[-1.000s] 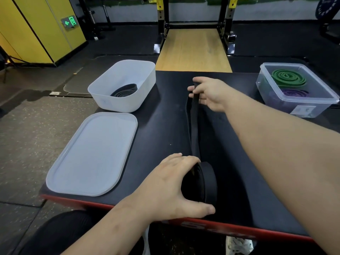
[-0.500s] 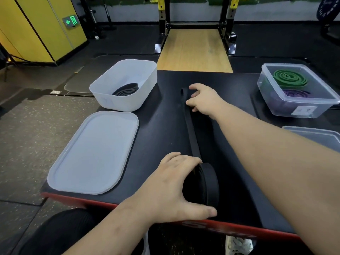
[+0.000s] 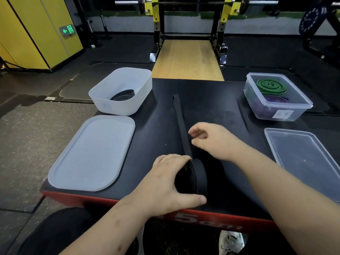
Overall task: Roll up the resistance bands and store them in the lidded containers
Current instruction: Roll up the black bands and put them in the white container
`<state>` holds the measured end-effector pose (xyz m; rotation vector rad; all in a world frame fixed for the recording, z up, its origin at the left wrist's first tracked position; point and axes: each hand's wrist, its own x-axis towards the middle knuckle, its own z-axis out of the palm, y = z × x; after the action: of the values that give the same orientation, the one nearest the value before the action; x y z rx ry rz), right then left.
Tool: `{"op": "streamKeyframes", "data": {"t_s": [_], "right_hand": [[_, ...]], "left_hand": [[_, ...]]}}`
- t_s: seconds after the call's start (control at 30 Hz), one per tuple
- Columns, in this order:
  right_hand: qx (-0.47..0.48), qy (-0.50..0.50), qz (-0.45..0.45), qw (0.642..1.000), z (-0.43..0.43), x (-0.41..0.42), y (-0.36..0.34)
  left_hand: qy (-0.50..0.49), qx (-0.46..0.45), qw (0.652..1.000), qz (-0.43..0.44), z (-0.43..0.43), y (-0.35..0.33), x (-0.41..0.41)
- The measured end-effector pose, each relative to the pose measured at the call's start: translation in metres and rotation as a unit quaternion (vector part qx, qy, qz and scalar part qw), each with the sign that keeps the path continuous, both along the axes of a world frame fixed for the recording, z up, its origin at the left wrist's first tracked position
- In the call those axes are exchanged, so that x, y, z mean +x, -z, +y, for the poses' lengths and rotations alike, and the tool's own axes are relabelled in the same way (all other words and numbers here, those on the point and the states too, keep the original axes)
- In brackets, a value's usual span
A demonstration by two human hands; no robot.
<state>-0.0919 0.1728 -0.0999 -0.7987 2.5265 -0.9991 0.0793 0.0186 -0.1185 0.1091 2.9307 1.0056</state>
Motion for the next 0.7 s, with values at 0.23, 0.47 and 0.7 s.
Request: {"op": "streamKeyframes", "data": {"t_s": [0.23, 0.47, 0.7], "right_hand": [[0.042, -0.138, -0.095, 0.985, 0.061, 0.083, -0.014], [-0.028, -0.103, -0.034, 0.994, 0.06, 0.085, 0.002], [-0.042, -0.117, -0.009, 0.992, 0.061, 0.082, 0.011]], "left_hand": [[-0.021, 0.036, 0.999, 0.023, 0.0, 0.001, -0.003], [0.007, 0.049, 0.999, -0.007, -0.006, -0.003, -0.004], [0.01, 0.039, 0.999, 0.03, 0.002, -0.005, -0.002]]}}
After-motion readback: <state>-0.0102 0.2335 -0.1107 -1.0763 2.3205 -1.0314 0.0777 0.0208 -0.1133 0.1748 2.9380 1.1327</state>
